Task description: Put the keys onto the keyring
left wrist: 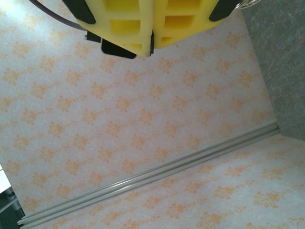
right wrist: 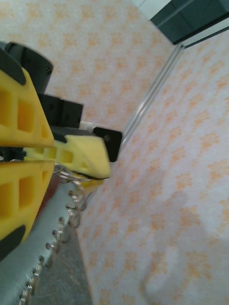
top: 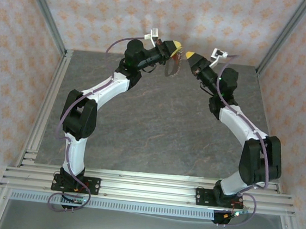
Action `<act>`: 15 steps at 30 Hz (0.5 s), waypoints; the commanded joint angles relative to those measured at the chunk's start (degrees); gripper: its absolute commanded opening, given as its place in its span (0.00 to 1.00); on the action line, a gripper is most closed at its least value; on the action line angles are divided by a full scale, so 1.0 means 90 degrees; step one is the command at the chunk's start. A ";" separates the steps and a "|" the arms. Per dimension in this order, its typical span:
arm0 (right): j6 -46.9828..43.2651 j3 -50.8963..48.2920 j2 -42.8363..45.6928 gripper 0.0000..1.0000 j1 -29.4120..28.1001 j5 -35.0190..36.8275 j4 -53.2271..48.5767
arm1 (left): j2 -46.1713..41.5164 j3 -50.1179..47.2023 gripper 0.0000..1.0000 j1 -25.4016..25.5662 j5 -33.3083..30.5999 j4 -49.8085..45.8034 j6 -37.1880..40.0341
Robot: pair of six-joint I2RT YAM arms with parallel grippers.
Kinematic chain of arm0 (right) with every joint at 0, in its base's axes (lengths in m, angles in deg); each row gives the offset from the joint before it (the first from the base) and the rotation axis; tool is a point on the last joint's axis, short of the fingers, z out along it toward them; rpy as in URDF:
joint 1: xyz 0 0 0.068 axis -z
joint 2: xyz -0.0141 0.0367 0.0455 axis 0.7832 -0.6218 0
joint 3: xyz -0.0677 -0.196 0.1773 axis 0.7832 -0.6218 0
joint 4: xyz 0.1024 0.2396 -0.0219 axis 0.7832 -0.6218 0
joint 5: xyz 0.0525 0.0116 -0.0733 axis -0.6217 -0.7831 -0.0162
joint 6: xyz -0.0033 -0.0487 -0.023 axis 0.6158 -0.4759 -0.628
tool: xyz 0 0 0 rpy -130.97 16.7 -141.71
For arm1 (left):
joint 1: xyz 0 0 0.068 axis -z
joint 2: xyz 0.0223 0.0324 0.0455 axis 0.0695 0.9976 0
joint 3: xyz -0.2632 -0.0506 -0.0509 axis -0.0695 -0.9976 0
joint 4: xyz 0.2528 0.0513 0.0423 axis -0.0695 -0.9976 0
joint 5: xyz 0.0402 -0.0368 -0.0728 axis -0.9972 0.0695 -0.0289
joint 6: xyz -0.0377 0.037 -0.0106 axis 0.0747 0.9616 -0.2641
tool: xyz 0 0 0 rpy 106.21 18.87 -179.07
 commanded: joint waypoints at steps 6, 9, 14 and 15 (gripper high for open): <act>-0.0119 0.0347 -0.0494 0.09 -0.0542 -0.0116 0.0052 | -0.0053 0.0225 0.00 0.0061 0.0120 0.0391 0.0032; -0.0272 0.0217 -0.0365 0.10 -0.0527 -0.0063 -0.0095 | -0.0048 0.0214 0.00 0.0063 0.0121 0.0391 0.0043; -0.0501 -0.0262 0.0094 0.10 -0.0285 0.0000 -0.0321 | -0.0049 0.0204 0.00 0.0061 0.0118 0.0435 0.0026; -0.0486 -0.0382 0.0188 0.10 -0.0202 0.0000 -0.0294 | -0.0048 0.0205 0.00 0.0069 0.0118 0.0453 0.0017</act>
